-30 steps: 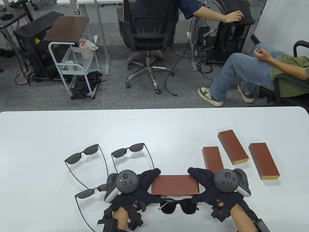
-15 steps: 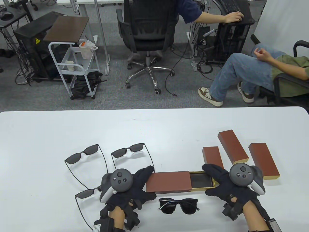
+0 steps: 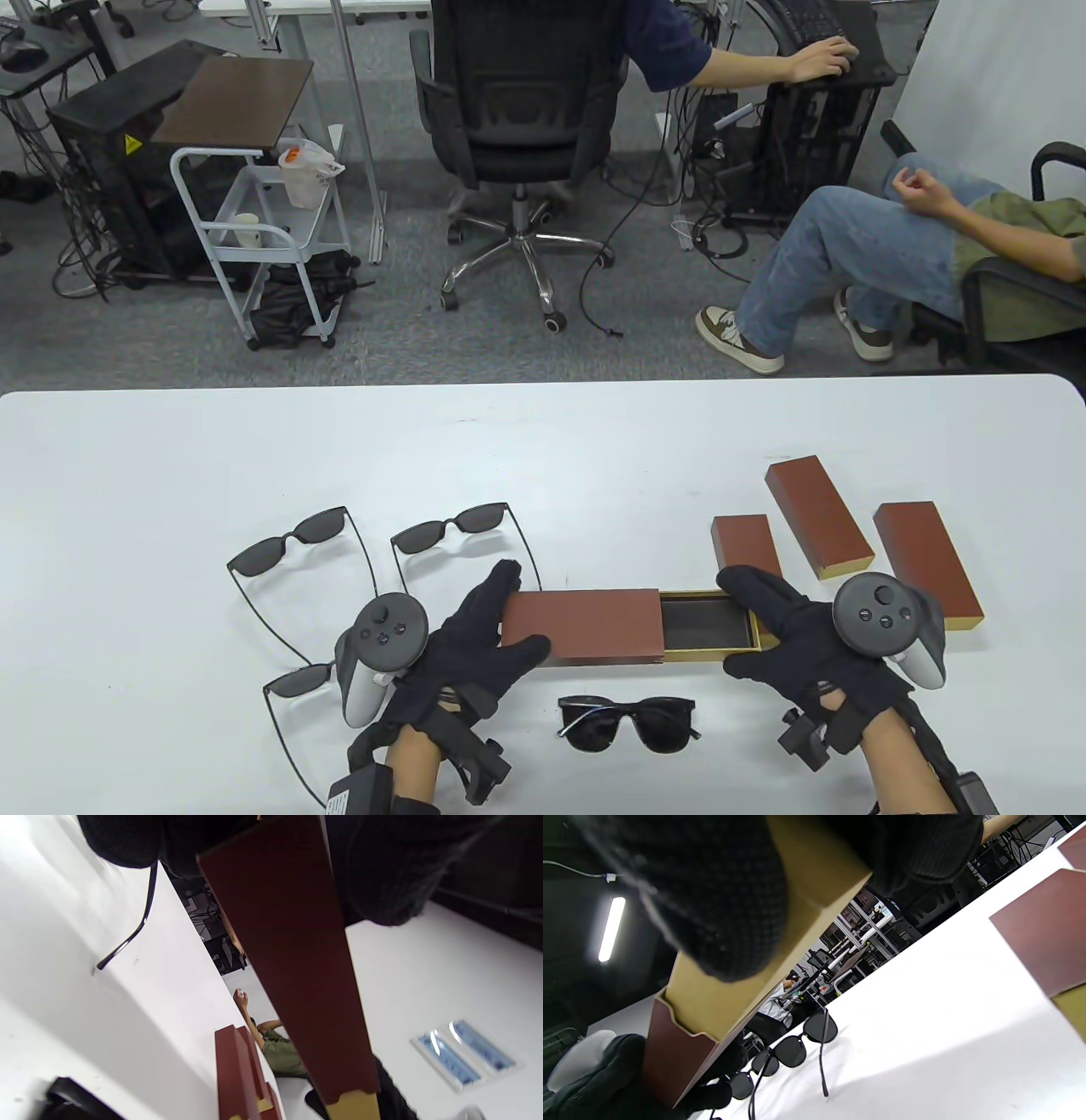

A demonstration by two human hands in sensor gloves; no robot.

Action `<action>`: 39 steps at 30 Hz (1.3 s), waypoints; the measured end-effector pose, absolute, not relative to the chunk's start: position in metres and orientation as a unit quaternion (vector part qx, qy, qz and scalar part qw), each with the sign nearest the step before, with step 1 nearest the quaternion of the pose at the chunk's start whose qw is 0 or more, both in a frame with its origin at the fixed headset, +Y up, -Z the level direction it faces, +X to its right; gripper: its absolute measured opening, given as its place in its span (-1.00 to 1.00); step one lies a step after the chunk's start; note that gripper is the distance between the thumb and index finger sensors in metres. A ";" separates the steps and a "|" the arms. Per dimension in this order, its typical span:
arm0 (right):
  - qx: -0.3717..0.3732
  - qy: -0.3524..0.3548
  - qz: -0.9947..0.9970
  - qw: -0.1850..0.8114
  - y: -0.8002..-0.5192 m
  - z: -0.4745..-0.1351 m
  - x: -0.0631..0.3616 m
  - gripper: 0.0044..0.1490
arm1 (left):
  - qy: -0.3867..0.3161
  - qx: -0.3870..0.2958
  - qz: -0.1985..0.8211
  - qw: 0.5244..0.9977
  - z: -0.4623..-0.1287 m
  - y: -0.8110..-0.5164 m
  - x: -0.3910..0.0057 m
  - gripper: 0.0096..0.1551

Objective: Slide to open storage boxes and store sunglasses

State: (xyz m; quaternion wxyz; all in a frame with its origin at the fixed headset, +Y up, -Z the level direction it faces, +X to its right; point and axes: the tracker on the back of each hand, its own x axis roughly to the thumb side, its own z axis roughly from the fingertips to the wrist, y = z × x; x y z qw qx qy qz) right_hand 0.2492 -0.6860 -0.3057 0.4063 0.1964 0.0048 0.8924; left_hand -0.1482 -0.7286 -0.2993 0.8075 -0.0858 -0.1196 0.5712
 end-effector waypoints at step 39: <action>0.145 0.066 0.945 0.284 -0.712 -0.293 0.213 0.08 | 0.089 -0.040 0.737 0.668 -0.286 -0.750 -0.170 -0.11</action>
